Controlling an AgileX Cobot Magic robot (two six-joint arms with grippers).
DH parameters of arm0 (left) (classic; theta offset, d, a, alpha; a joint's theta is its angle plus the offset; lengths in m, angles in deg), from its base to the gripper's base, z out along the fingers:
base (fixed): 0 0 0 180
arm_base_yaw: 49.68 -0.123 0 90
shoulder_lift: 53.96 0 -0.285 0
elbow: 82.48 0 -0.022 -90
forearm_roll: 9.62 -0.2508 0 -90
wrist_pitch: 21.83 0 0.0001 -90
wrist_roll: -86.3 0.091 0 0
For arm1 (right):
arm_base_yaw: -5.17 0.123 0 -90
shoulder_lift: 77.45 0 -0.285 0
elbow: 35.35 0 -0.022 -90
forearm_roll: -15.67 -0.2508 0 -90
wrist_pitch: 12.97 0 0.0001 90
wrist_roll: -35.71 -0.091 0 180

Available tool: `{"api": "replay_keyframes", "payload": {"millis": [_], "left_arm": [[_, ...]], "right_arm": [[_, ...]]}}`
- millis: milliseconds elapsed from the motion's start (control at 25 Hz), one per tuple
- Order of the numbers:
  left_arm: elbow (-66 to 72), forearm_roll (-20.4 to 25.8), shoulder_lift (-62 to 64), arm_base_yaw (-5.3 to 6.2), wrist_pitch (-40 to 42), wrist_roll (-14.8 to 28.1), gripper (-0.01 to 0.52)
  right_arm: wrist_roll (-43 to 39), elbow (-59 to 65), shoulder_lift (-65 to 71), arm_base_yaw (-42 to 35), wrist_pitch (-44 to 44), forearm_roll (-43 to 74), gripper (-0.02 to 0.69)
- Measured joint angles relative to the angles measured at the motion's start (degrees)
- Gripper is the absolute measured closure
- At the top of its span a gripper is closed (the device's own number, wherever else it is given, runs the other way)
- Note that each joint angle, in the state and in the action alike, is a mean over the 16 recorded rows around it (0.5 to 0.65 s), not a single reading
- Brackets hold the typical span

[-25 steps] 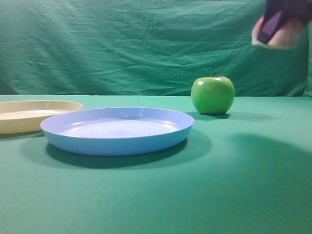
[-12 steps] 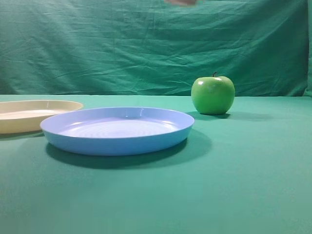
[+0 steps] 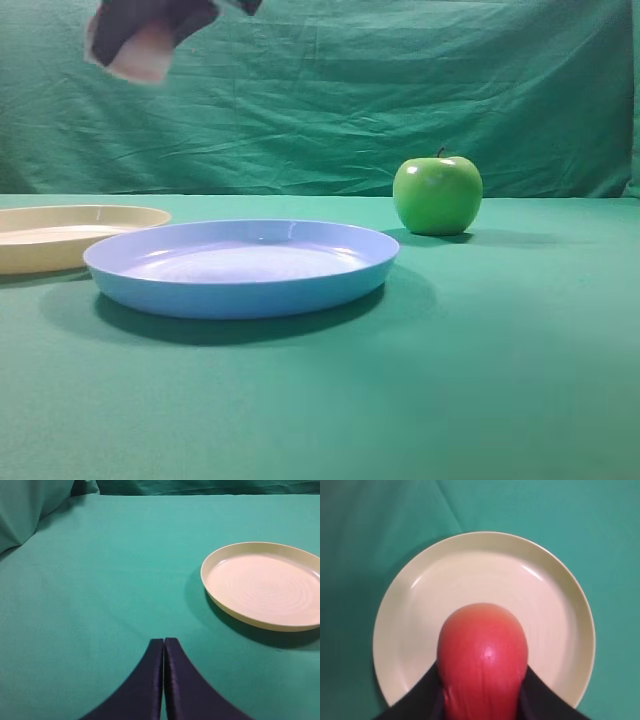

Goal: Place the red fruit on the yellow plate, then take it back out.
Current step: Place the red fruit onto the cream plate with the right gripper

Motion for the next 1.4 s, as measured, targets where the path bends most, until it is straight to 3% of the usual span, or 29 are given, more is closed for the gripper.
{"api": "replay_keyframes", "payload": {"millis": [320,800,920,1080,1400], "left_arm": [[0.0,0.0,0.0,0.0,0.0,0.0,0.514],[0.0,0.0,0.0,0.0,0.0,0.0,0.514],[0.0,0.0,0.0,0.0,0.0,0.0,0.514],[0.0,0.0,0.0,0.0,0.0,0.0,0.514],[0.0,0.0,0.0,0.0,0.0,0.0,0.514]], "right_arm": [[4.2,-1.4,6.6,1.1,6.5,-3.6,0.426],[6.7,-1.5,7.8,1.4,6.9,-6.0,0.1],[6.2,-1.6,6.1,1.0,5.1,-6.0,0.064],[5.3,-1.6,2.7,0.0,1.8,-5.8,0.138],[1.1,-1.6,-6.4,-3.5,-4.9,-5.5,0.461]]}}
